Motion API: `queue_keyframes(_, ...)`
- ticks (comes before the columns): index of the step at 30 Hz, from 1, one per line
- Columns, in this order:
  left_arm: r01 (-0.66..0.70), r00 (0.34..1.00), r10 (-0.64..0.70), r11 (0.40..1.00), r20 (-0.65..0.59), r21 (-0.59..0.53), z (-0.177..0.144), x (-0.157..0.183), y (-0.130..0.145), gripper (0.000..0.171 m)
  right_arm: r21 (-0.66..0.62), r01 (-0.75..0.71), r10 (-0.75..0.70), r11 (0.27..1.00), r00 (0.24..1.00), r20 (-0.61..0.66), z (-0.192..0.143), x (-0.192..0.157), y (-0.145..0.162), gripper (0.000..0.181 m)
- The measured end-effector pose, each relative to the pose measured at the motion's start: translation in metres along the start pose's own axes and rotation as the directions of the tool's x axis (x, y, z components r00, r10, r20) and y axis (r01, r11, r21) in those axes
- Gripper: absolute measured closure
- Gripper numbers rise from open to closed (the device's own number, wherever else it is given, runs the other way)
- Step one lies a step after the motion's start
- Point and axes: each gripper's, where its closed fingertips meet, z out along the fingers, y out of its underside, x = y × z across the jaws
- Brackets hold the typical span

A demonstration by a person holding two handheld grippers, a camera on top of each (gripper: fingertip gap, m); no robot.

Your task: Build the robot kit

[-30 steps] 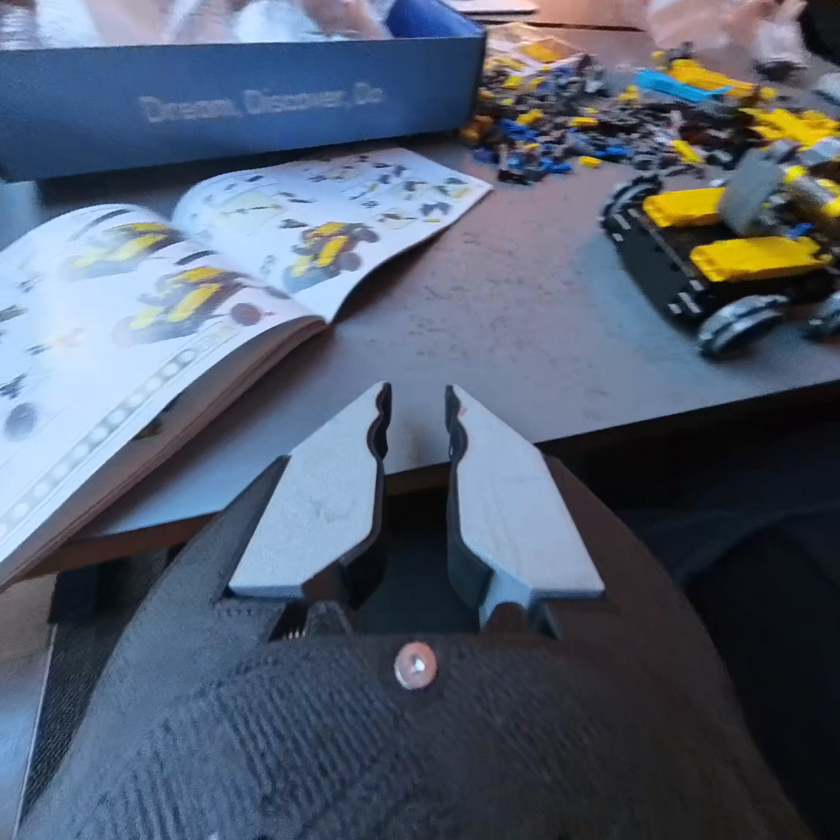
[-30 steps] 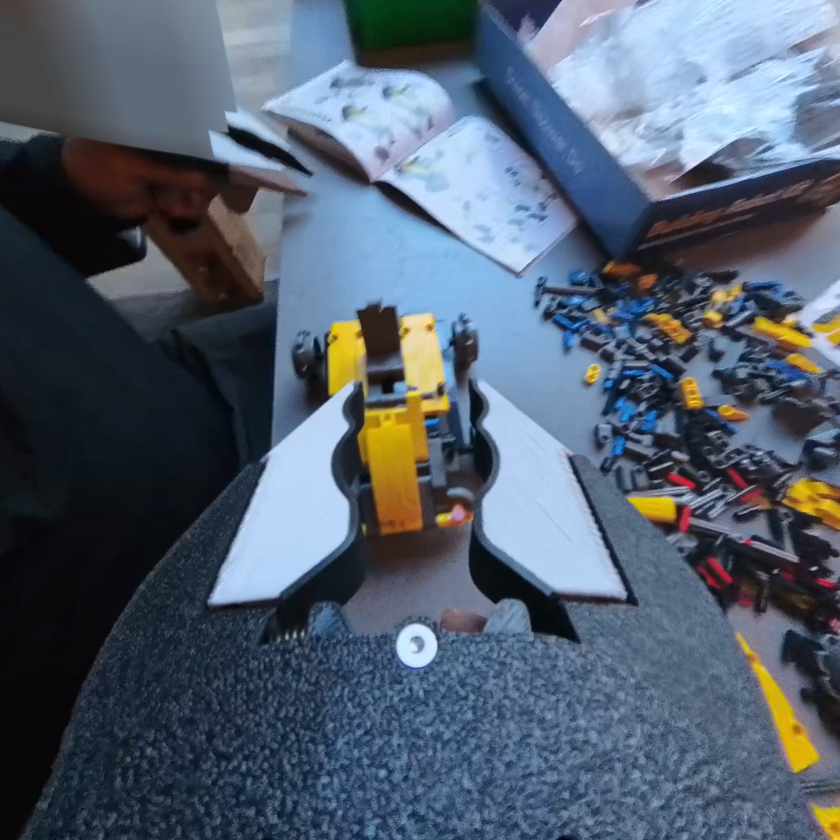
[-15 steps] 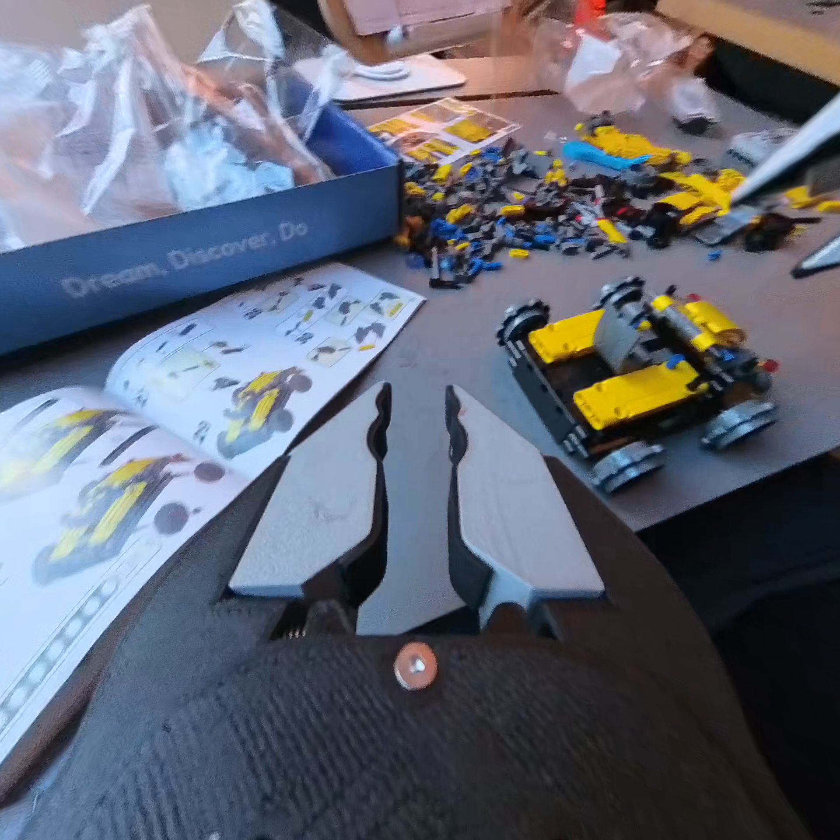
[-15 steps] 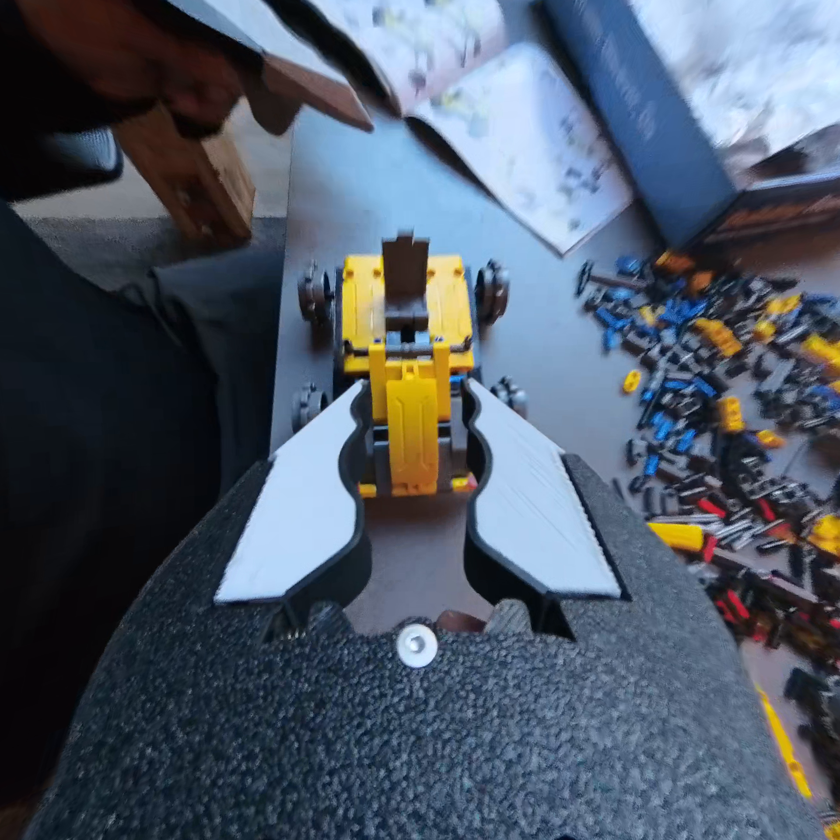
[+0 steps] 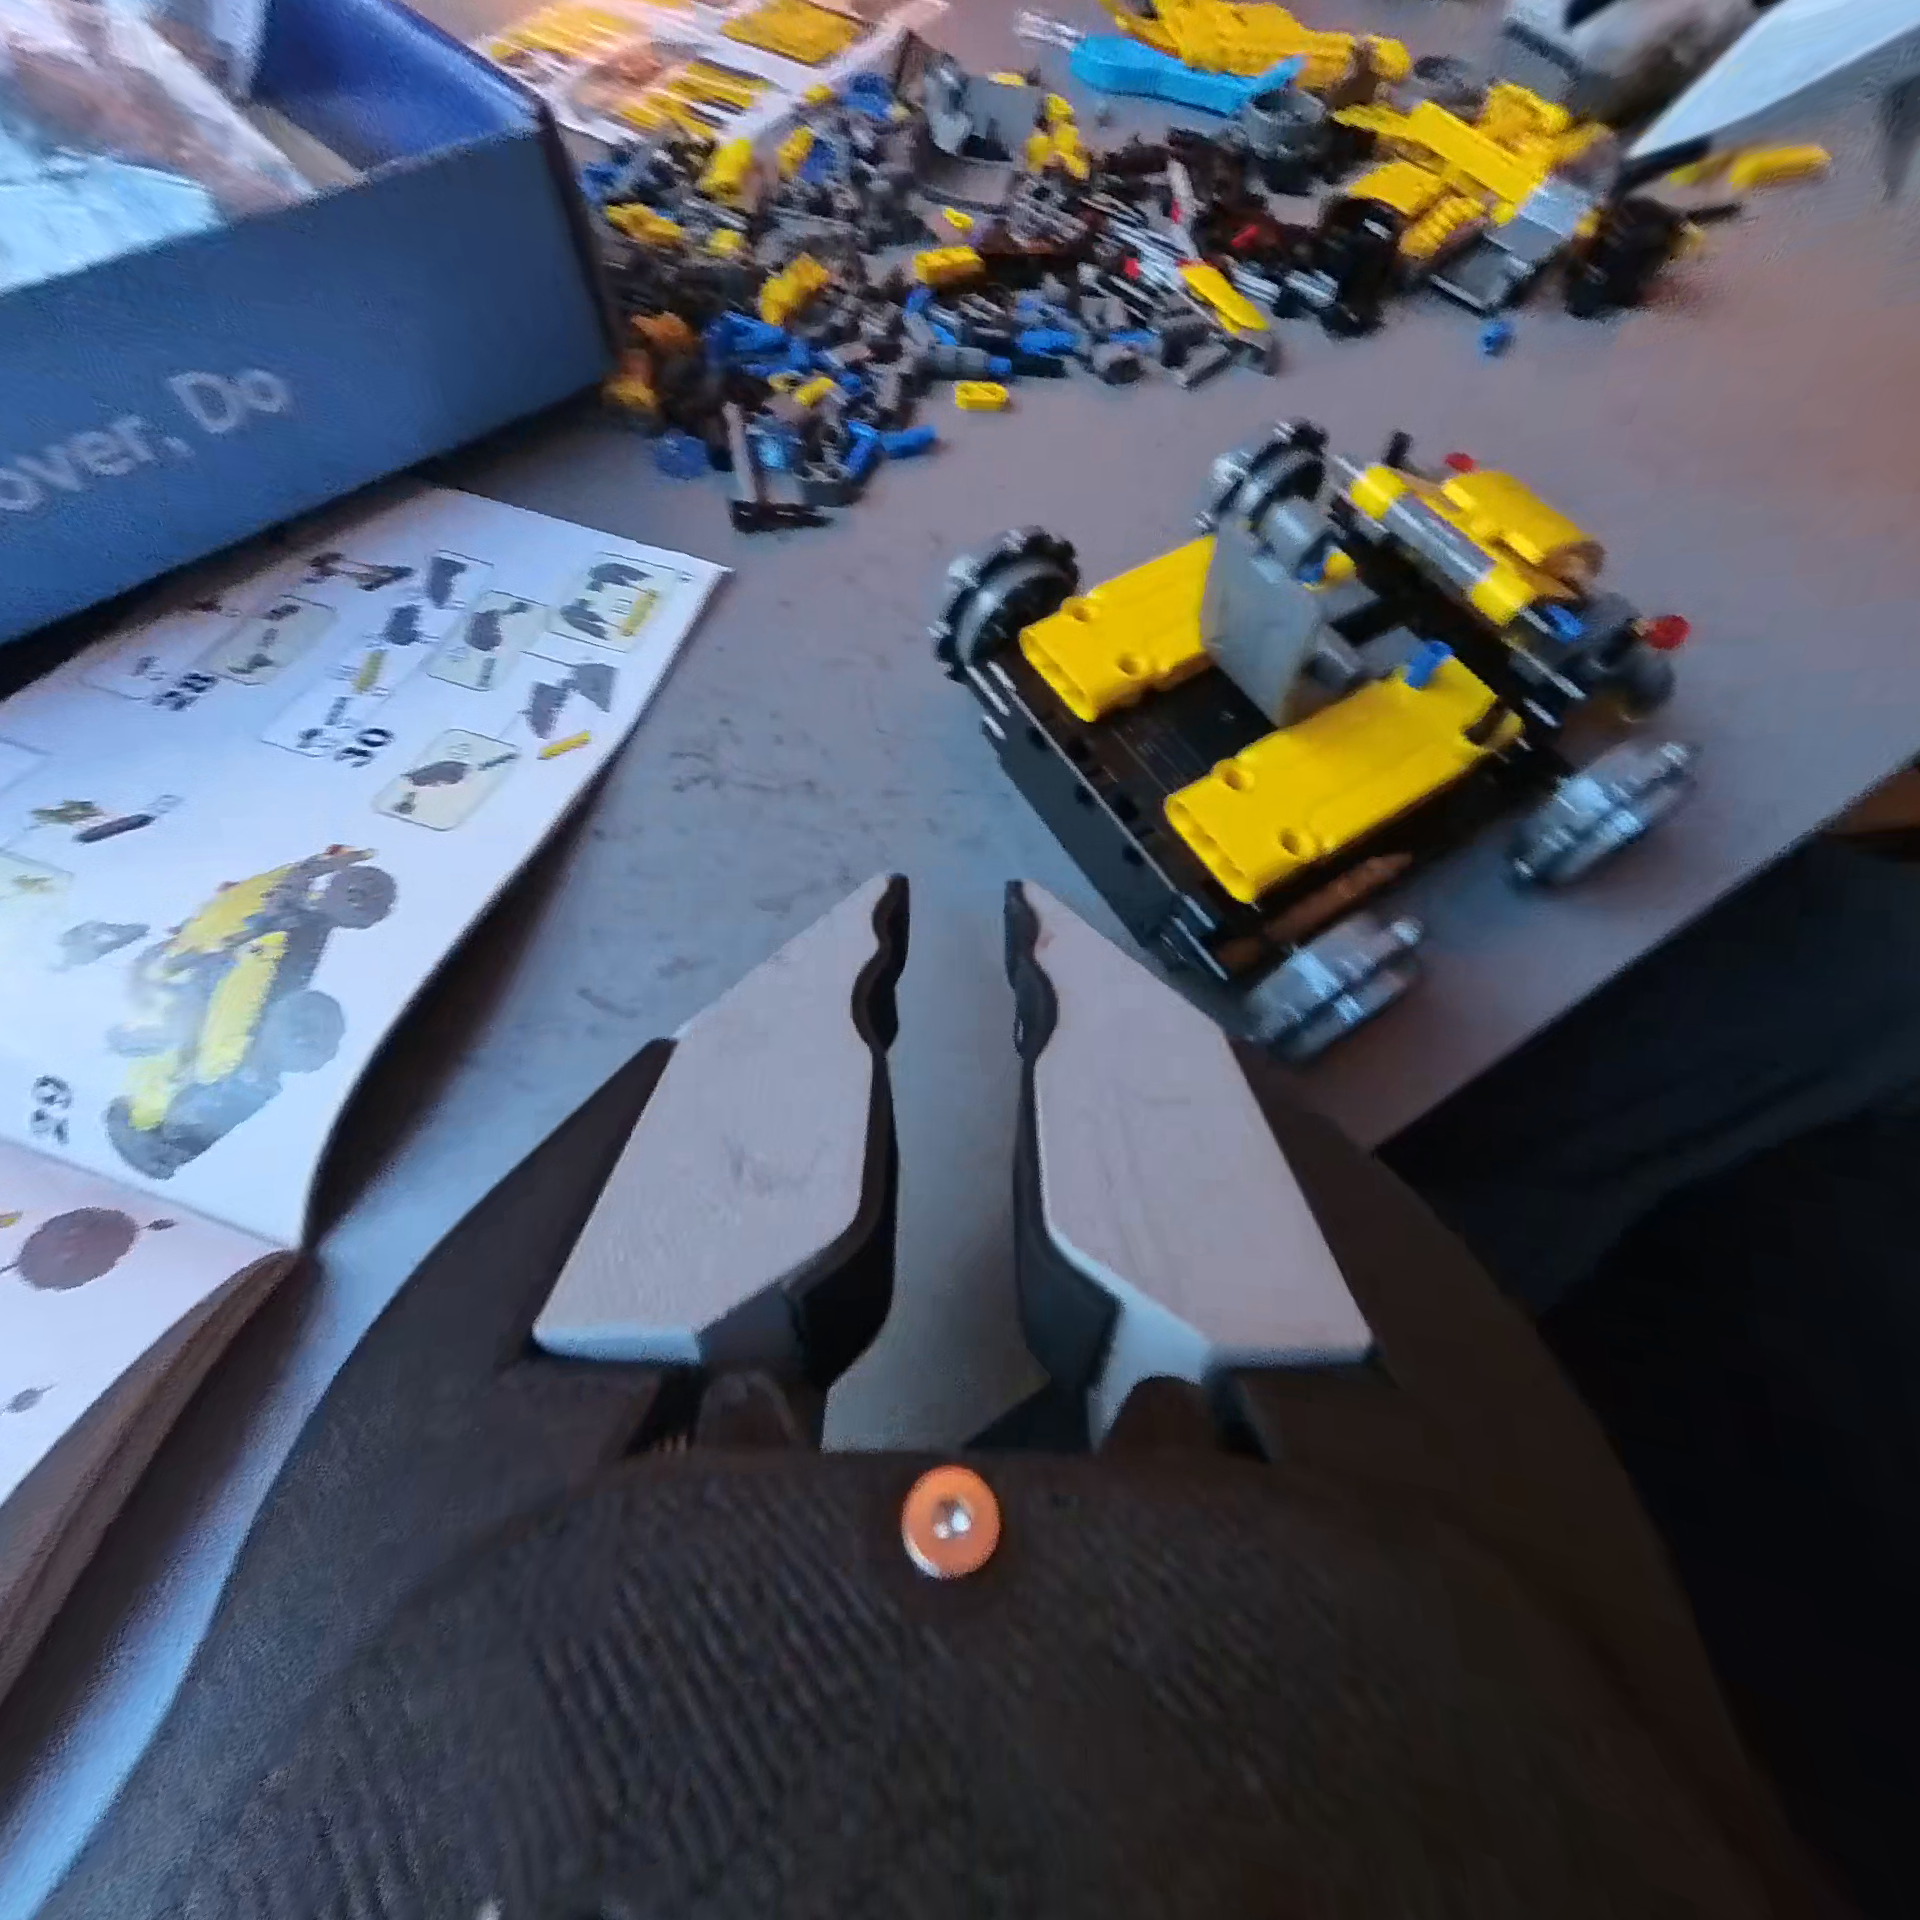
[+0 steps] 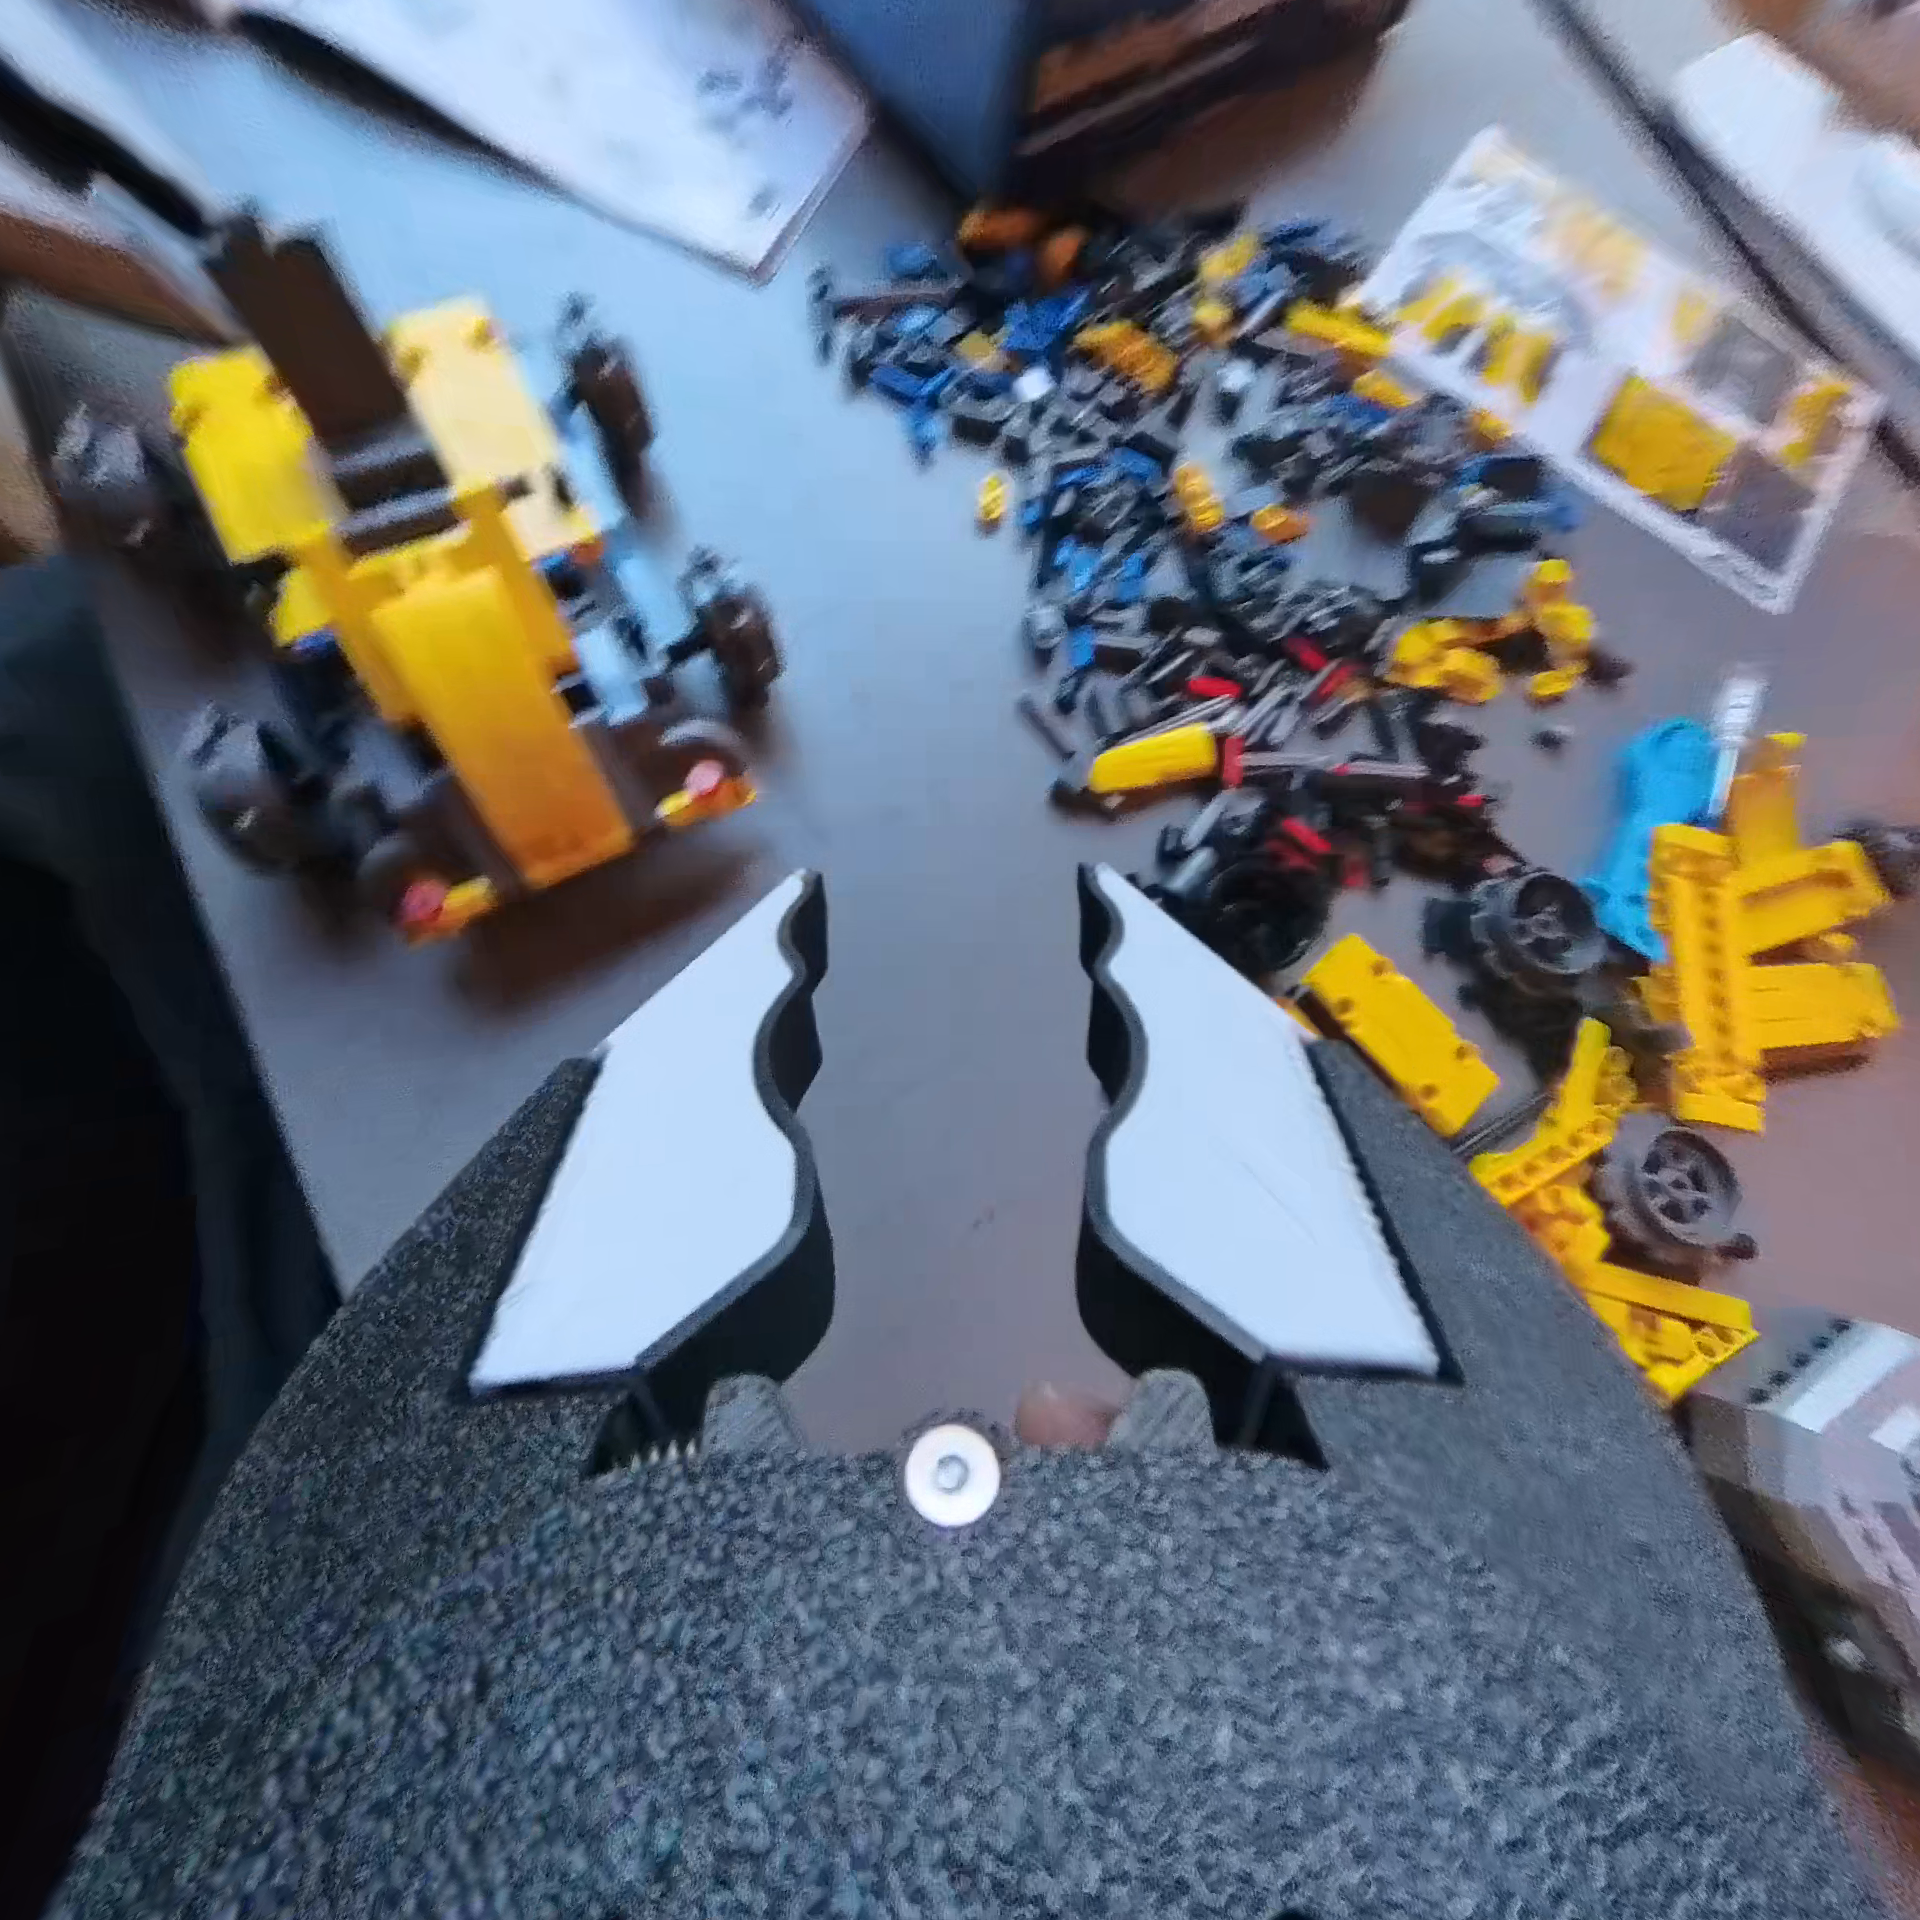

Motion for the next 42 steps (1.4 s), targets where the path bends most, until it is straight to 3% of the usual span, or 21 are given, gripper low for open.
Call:
queue_keyframes(4,0.046,0.997,-0.047,0.999,0.060,0.026,0.002,-0.015,-0.003,0.155,0.091,-0.075,0.075,0.993,0.997,0.001,0.008,0.010,-0.024,0.125)
queue_keyframes(7,0.041,0.997,-0.042,0.999,0.060,0.027,0.004,-0.016,-0.001,0.154,0.054,-0.101,0.099,0.993,0.994,0.037,0.022,0.006,-0.019,0.102)
queue_keyframes(9,0.029,0.997,-0.031,0.999,0.073,0.033,0.005,-0.018,-0.001,0.153,0.022,-0.094,0.093,0.995,0.995,0.036,0.029,0.003,-0.010,0.102)
queue_keyframes(11,0.036,0.996,-0.039,0.999,0.080,0.041,0.007,-0.021,-0.003,0.148,-0.013,-0.075,0.076,0.997,0.996,0.048,0.034,-0.003,0.000,0.108)
queue_keyframes(14,0.098,0.992,-0.104,0.993,0.074,0.070,0.011,-0.026,-0.014,0.141,-0.060,-0.044,0.051,0.997,0.992,0.119,0.035,-0.018,0.015,0.147)
queue_keyframes(15,0.112,0.990,-0.118,0.990,0.078,0.083,0.012,-0.029,-0.020,0.139,-0.069,-0.037,0.045,0.997,0.992,0.121,0.034,-0.020,0.018,0.152)
queue_keyframes(19,0.065,0.994,-0.072,0.993,0.077,0.093,0.021,-0.029,-0.036,0.138,-0.029,-0.055,0.055,0.998,0.998,-0.010,0.026,0.001,0.022,0.135)
queue_keyframes(24,0.020,0.999,-0.021,0.999,0.033,0.031,0.035,-0.017,-0.033,0.139,0.030,-0.188,0.190,0.982,0.972,-0.136,-0.003,0.040,0.029,0.135)
queue_keyframes(29,-0.013,0.997,0.011,0.999,0.075,0.033,0.042,-0.026,-0.044,0.145,0.089,-0.259,0.265,0.962,0.962,-0.067,-0.009,0.036,0.041,0.148)
queue_keyframes(32,-0.004,0.995,0.000,0.999,0.099,0.036,0.047,-0.034,-0.049,0.148,0.060,-0.223,0.227,0.973,0.972,-0.067,-0.001,0.034,0.048,0.155)
queue_keyframes(36,-0.016,0.995,0.012,0.999,0.097,0.049,0.054,-0.037,-0.051,0.153,0.085,-0.202,0.209,0.976,0.973,-0.093,-0.004,0.045,0.042,0.158)
queue_keyframes(38,-0.014,0.997,0.010,0.999,0.078,0.048,0.055,-0.035,-0.051,0.154,0.121,-0.218,0.226,0.968,0.973,-0.055,-0.007,0.045,0.035,0.167)
queue_keyframes(42,-0.025,0.999,0.023,0.997,0.039,0.074,0.053,-0.029,-0.053,0.154,0.134,-0.224,0.227,0.965,0.974,-0.013,0.000,0.040,0.035,0.167)
